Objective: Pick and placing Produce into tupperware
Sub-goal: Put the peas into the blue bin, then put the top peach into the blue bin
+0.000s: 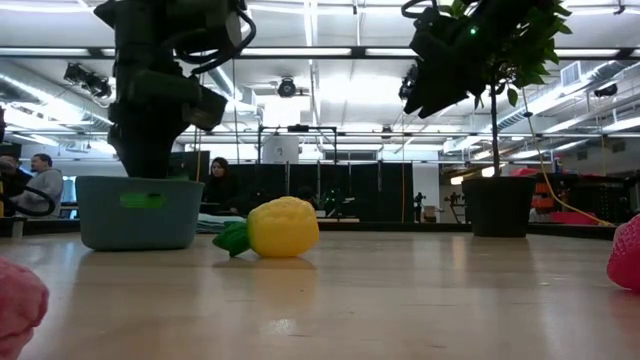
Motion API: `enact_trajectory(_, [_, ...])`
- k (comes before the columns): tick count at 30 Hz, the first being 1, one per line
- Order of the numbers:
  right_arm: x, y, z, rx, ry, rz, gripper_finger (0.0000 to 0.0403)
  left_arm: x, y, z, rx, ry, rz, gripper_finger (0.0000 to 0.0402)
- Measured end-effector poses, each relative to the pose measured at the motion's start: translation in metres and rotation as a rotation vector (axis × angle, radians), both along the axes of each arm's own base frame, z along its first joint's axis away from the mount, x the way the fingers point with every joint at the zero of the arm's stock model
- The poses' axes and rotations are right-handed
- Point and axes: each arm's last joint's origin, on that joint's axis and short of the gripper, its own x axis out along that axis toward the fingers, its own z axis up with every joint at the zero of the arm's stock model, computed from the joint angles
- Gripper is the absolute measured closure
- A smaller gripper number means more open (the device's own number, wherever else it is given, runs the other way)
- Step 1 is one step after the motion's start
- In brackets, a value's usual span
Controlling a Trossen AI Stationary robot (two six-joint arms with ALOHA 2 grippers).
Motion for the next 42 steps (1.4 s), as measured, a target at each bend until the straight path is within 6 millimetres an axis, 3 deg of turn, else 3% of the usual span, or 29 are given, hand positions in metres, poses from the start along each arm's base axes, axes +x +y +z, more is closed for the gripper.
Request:
enact_trajectory(13, [0.000, 0.000, 0.000, 0.000, -0.002, 0.000, 0.0136, 0.002, 0.005, 0.010, -0.022, -0.022, 0.073, 0.0202])
enact_trajectory(17, [0.000, 0.000, 0.000, 0.000, -0.002, 0.000, 0.0136, 0.013, 0.010, 0.040, -0.013, -0.064, 0.048, 0.0215])
enact_trajectory(22, [0.001, 0.002, 0.000, 0.034, 0.000, 0.060, 0.0136, 0.033, 0.015, 0.096, 0.074, -0.228, -0.045, 0.0232])
enact_trajectory(26, [0.004, 0.012, -0.002, 0.151, -0.001, 0.283, 0.0137, 0.043, 0.016, 0.139, 0.188, -0.375, -0.227, 0.0240])
enact_trajectory(31, [0.007, 0.042, -0.002, 0.297, -0.016, 0.559, 0.0143, 0.050, 0.018, 0.166, 0.292, -0.499, -0.391, 0.0238])
enact_trajectory(35, [0.008, 0.066, -0.002, 0.323, -0.015, 0.617, 0.0149, 0.048, 0.021, 0.160, 0.305, -0.454, -0.426, 0.0229])
enact_trajectory(42, [0.010, 0.092, 0.002, 0.296, -0.067, 0.618, 0.0152, 0.052, 0.015, 0.120, 0.238, -0.399, -0.428, 0.0214])
